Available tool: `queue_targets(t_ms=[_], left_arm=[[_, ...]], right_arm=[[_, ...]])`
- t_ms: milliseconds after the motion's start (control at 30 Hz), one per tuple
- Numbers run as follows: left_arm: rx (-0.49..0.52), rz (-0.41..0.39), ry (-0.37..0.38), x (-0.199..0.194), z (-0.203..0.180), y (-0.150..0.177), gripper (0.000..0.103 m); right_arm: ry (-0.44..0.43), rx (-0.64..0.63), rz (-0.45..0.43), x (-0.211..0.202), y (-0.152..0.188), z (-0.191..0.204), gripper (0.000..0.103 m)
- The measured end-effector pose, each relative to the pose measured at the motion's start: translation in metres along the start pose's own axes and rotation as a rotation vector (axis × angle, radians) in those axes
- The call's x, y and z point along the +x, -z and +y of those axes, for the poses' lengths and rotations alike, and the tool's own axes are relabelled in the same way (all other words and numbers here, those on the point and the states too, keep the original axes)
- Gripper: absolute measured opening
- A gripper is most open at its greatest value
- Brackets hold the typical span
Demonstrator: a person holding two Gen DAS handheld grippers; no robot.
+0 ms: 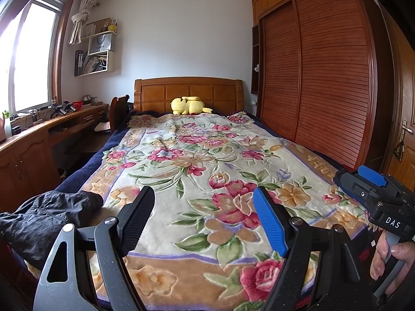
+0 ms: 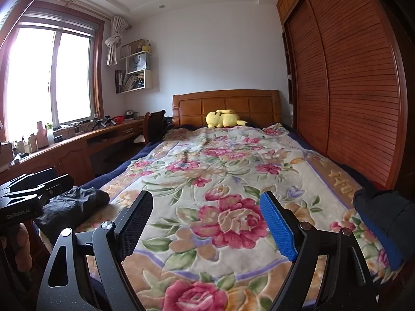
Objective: Fold large clothes
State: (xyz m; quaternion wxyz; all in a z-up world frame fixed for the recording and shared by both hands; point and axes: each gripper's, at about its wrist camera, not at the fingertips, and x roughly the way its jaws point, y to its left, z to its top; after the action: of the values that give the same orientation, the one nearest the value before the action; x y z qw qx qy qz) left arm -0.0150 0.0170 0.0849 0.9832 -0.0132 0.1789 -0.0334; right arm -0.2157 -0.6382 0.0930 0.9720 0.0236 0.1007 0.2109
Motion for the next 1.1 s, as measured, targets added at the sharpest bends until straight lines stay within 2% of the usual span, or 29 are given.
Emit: queue_targets(t_ms=[1100], left_arm=[[-0.002, 0.004, -0.005, -0.0002, 0.0068, -0.0008, 0.079]], right_arm=[[-0.008, -0.002, 0.006, 0.0005, 0.0009, -0.0028, 0.086]])
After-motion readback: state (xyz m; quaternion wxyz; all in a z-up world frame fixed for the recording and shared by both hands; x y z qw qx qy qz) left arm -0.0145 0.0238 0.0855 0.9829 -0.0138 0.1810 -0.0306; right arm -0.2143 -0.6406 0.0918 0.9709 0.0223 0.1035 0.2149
